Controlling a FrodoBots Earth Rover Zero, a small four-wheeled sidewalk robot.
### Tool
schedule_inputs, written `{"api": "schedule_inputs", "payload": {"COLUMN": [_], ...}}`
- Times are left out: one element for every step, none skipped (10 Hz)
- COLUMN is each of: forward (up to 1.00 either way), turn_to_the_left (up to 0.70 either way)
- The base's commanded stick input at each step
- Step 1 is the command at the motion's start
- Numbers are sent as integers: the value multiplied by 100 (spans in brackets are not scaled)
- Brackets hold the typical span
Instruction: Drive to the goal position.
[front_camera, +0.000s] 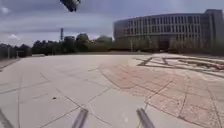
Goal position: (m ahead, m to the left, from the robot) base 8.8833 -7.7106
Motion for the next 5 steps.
{"api": "schedule_inputs", "payload": {"forward": [50,50,50,50,50], "turn_to_the_left": [0,0,0,0,0]}}
